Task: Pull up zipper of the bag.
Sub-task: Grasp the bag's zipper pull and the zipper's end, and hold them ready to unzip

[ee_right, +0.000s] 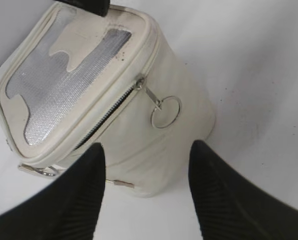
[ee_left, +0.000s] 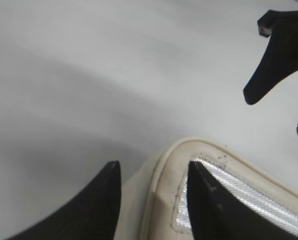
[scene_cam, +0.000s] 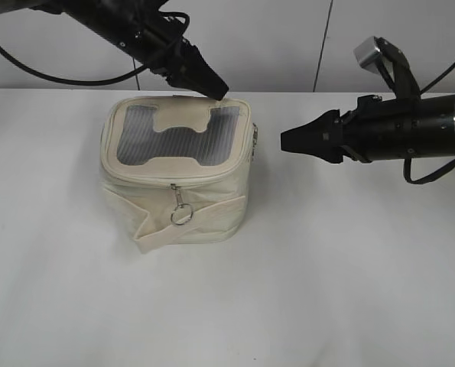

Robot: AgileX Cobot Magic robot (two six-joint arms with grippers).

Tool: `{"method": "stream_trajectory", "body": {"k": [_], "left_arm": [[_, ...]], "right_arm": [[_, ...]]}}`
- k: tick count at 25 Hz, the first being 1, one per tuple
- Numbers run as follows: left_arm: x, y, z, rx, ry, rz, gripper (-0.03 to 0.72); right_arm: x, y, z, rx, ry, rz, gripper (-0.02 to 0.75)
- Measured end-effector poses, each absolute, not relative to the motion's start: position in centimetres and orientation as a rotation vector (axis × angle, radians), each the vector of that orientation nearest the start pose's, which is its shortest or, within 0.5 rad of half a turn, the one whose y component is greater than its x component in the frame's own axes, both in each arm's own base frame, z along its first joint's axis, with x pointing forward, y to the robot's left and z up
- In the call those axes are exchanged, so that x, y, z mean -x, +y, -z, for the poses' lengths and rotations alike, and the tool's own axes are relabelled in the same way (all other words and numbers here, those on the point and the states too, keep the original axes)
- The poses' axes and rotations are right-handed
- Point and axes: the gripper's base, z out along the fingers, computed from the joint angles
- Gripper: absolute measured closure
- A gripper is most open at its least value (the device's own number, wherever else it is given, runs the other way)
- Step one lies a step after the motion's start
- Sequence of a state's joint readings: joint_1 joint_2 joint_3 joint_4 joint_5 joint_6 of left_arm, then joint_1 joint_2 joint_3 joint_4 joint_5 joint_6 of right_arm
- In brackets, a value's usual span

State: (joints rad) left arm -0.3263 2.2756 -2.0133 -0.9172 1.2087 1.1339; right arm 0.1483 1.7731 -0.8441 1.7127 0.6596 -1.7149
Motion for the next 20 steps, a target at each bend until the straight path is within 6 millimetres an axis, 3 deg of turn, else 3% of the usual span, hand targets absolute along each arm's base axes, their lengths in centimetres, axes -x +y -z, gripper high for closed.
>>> {"method": "stream_trajectory", "body": {"k": [10, 12, 14, 15, 20], "left_arm": [[-44.2, -21.8, -21.7, -1.374, 2.120, 0.969, 0.367], [-44.2, -21.9, -21.7, -1.384, 2.124, 0.963, 0.461], [-44.1, -22.0, -21.6, -1.401, 2.127, 0.958, 0.612], [-44.0, -22.0, -21.6, -1.405, 2.127, 0.958, 0.641], [-44.0, -22.0, -21.6, -1.405, 2.128, 0.960, 0.657]], "right_arm": [[-32.0, 10.5, -16.8, 0.467, 2.212, -0.867, 0.308], [-32.0, 10.5, -16.8, 0.482, 2.206, -0.861, 0.307], [-31.9, 10.8, -16.7, 0.523, 2.193, -0.849, 0.307], [-31.8, 11.0, -16.7, 0.557, 2.183, -0.839, 0.307], [-31.9, 12.3, -15.5, 0.684, 2.148, -0.752, 0.307]]}}
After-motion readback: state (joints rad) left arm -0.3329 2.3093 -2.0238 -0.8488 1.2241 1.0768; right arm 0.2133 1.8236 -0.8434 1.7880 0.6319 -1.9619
